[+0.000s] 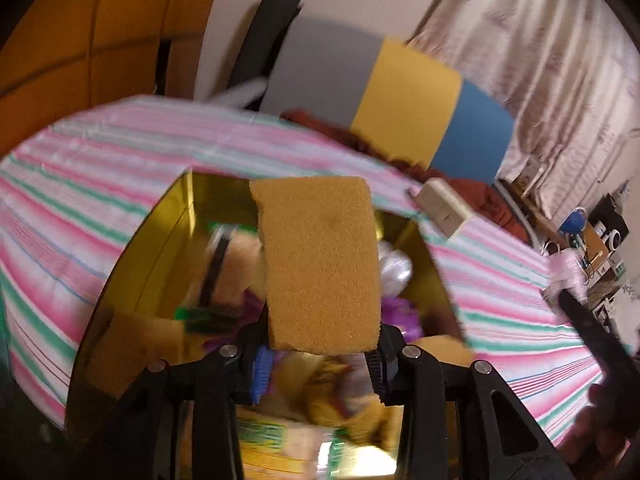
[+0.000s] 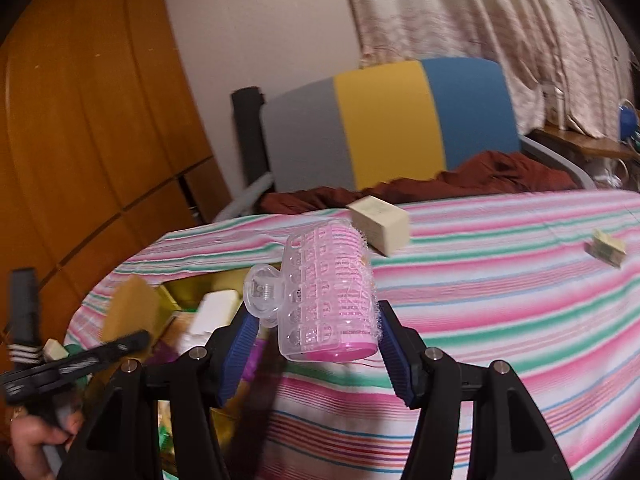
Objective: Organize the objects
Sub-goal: 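Carry the yellow sponge into the tray with the left tool while the right tool drops the pink roller in, then reach the right tool to the small green-labelled box and grasp it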
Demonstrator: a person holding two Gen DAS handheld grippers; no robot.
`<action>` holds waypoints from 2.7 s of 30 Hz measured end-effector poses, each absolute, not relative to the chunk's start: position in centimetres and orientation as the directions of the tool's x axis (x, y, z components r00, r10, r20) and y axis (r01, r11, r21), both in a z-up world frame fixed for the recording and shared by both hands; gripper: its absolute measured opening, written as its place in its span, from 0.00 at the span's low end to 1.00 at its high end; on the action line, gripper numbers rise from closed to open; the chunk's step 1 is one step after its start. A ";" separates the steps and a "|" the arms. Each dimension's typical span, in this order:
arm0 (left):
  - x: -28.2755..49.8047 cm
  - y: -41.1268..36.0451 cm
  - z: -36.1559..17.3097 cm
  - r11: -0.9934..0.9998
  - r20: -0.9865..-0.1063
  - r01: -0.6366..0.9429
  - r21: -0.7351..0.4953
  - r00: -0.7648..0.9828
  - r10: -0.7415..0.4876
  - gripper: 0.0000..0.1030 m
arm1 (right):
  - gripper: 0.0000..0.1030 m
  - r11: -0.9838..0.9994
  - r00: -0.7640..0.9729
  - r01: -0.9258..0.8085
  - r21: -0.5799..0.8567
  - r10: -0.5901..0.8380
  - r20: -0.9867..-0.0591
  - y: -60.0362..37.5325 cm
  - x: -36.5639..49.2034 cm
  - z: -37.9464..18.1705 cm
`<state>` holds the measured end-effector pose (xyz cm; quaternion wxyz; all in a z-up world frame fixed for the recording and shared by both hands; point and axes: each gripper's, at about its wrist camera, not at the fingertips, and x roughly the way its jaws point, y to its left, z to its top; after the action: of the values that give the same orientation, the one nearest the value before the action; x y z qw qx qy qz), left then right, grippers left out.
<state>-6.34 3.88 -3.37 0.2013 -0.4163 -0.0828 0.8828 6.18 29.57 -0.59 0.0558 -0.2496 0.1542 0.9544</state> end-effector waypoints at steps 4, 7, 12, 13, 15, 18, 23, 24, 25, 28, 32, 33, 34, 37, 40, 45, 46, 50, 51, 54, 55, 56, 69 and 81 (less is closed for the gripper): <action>-7.7 2.1 -4.9 -0.918 -0.744 -0.235 -0.320 -0.538 0.397 0.39 | 0.58 -0.961 -0.877 -0.131 0.242 -0.001 -0.481 27.7 5.1 0.4; -7.6 1.7 -5.8 -0.923 -0.763 -0.221 -0.315 -0.520 0.385 0.39 | 0.58 -0.970 -0.877 -0.090 0.224 -0.029 -0.479 26.4 4.1 0.9; -7.2 1.6 -6.2 -0.930 -0.776 -0.212 -0.299 -0.513 0.367 0.66 | 0.58 -0.977 -0.858 -0.023 0.212 -0.090 -0.506 24.6 1.9 1.1; -6.9 1.2 -6.1 -0.931 -0.769 -0.201 -0.306 -0.525 0.366 0.74 | 0.58 -0.978 -0.850 -0.010 0.207 -0.101 -0.517 24.3 1.4 1.1; -6.2 0.6 -5.5 -0.929 -0.755 -0.182 -0.321 -0.543 0.367 0.80 | 0.58 -0.980 -0.837 0.024 0.199 -0.129 -0.532 23.5 0.4 0.9; -5.2 -0.2 -5.1 -0.942 -0.747 -0.140 -0.306 -0.578 0.329 0.88 | 0.58 -0.976 -0.798 0.073 0.205 -0.180 -0.575 22.6 -1.3 0.5; -3.4 -1.8 -4.5 -0.948 -0.735 -0.066 -0.312 -0.615 0.285 0.96 | 0.58 -0.968 -0.687 0.146 0.202 -0.247 -0.683 21.1 -5.4 -1.0; -3.2 -1.9 -4.5 -0.946 -0.732 -0.067 -0.317 -0.617 0.289 0.96 | 0.58 -0.964 -0.662 0.155 0.214 -0.262 -0.702 21.0 -6.4 -1.3; -3.0 -1.9 -4.4 -0.946 -0.730 -0.068 -0.318 -0.619 0.289 0.96 | 0.58 -0.958 -0.630 0.162 0.236 -0.284 -0.723 20.8 -7.5 -1.7; -2.4 -1.9 -4.2 -0.947 -0.727 -0.070 -0.315 -0.624 0.288 0.96 | 0.58 -0.960 -0.567 0.146 0.238 -0.279 -0.775 20.5 -10.2 -3.0; -2.0 -1.9 -4.0 -0.944 -0.724 -0.077 -0.321 -0.622 0.297 0.97 | 0.59 -0.965 -0.504 0.145 0.219 -0.262 -0.823 19.9 -13.0 -4.9; -1.9 -1.9 -4.0 -0.943 -0.724 -0.078 -0.323 -0.622 0.299 0.97 | 0.59 -0.964 -0.481 0.141 0.225 -0.265 -0.836 20.0 -13.7 -5.5; -1.9 -1.9 -4.0 -0.942 -0.723 -0.079 -0.326 -0.621 0.302 0.97 | 0.59 -0.964 -0.459 0.137 0.230 -0.267 -0.847 20.0 -14.4 -6.1; -1.8 -1.8 -3.9 -0.940 -0.722 -0.080 -0.333 -0.620 0.309 0.97 | 0.63 -0.967 -0.455 0.128 0.219 -0.253 -0.854 20.4 -14.9 -6.3; -1.8 -1.9 -3.8 -0.938 -0.719 -0.076 -0.339 -0.623 0.310 0.97 | 0.63 -0.973 -0.503 0.126 0.193 -0.230 -0.833 20.9 -14.0 -5.2; -1.6 -1.5 -3.6 -0.930 -0.707 -0.075 -0.359 -0.629 0.324 0.97 | 0.63 -0.981 -0.587 0.089 0.171 -0.190 -0.787 22.4 -11.7 -3.0; -1.6 -1.3 -3.5 -0.930 -0.706 -0.080 -0.360 -0.628 0.328 0.97 | 0.63 -0.982 -0.600 0.074 0.176 -0.185 -0.778 23.0 -11.2 -2.7; -1.3 -0.1 -3.2 -0.931 -0.705 -0.107 -0.348 -0.625 0.335 0.98 | 0.63 -0.976 -0.646 0.026 0.216 -0.181 -0.741 25.0 -9.3 -1.7; -1.2 0.2 -3.0 -0.931 -0.704 -0.115 -0.346 -0.624 0.339 0.98 | 0.63 -0.972 -0.655 0.013 0.233 -0.185 -0.733 25.6 -8.7 -1.6; -0.9 1.2 -2.6 -0.924 -0.695 -0.139 -0.356 -0.621 0.361 0.99 | 0.63 -0.967 -0.673 -0.021 0.255 -0.175 -0.719 26.9 -7.4 -1.4; -0.8 1.6 -2.5 -0.922 -0.694 -0.149 -0.357 -0.619 0.368 0.99 | 0.63 -0.966 -0.679 -0.034 0.255 -0.165 -0.716 27.3 -6.9 -1.5; -0.6 1.9 -2.4 -0.921 -0.693 -0.159 -0.356 -0.617 0.374 0.99 | 0.63 -0.966 -0.682 -0.045 0.256 -0.158 -0.714 27.6 -6.5 -1.6; 2.1 8.8 -0.9 -0.867 -0.664 -0.359 -0.347 -0.559 0.497 1.00 | 0.63 -0.954 -0.662 -0.202 0.222 -0.034 -0.749 35.1 -0.6 -5.5; 4.2 17.9 -1.0 -0.793 -0.713 -0.543 -0.278 -0.436 0.549 1.00 | 0.63 -0.893 -0.624 -0.401 0.203 0.104 -0.774 48.0 4.7 -9.1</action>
<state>4.24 17.87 -1.05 0.3221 -0.4224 -0.0037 0.8473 4.71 47.99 -9.10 0.1429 -0.4092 0.1815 0.8827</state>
